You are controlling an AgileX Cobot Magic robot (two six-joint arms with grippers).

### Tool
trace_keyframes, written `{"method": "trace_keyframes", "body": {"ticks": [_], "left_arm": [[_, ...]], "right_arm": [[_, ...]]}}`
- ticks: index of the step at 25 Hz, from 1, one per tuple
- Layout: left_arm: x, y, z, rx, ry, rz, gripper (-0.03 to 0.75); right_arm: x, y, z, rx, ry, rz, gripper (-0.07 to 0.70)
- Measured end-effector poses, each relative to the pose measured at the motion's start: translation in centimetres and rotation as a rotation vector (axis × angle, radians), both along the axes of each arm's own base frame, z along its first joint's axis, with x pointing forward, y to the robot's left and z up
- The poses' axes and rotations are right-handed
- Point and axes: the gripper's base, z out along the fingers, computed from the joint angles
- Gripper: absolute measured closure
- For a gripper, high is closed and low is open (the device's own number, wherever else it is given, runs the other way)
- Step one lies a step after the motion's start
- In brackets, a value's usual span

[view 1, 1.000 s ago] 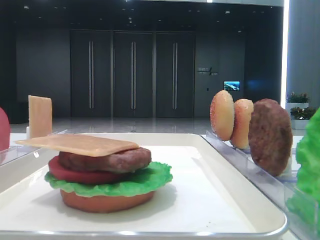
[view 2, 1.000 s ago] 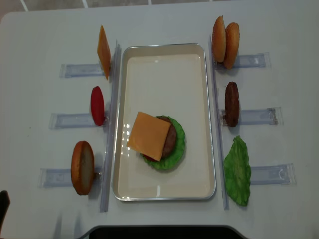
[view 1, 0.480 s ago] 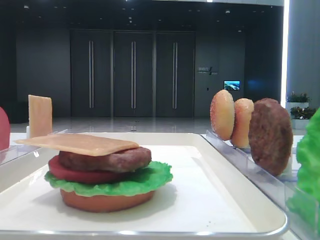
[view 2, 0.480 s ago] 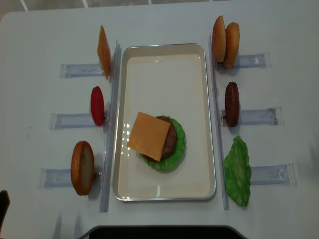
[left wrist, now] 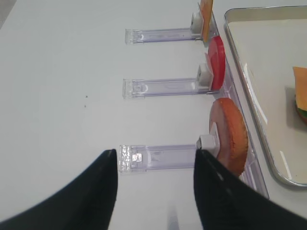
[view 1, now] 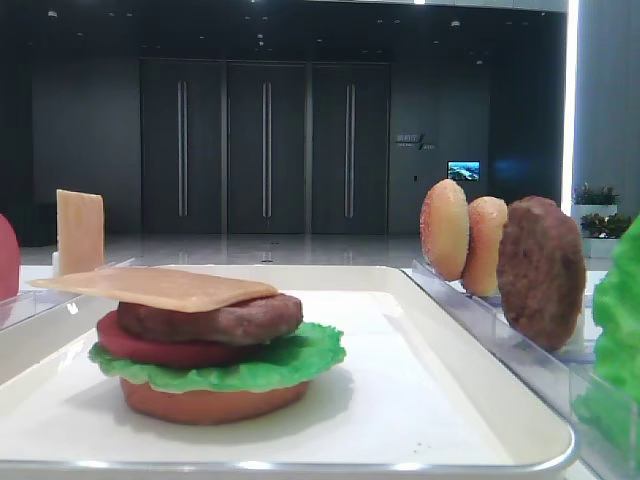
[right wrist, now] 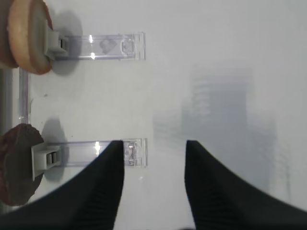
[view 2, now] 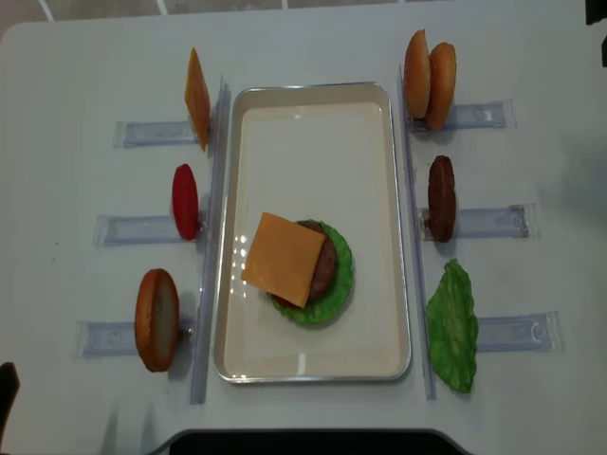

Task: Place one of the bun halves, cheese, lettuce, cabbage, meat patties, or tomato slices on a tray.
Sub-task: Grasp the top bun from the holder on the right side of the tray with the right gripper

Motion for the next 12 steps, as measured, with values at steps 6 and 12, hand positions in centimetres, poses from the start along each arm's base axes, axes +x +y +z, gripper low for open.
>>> {"method": "trace_keyframes", "body": {"ticks": [6,12], "left_arm": [[0.0,0.0,0.0,0.000,0.000,0.000,0.325],[0.0,0.0,0.0,0.000,0.000,0.000,0.325]], "right_arm": [[4.1,0.0,-0.1,-0.015,0.000,0.040,0.272],[5.7,0.2,0.7,0.005,-0.032,0.054,0.241]]}}
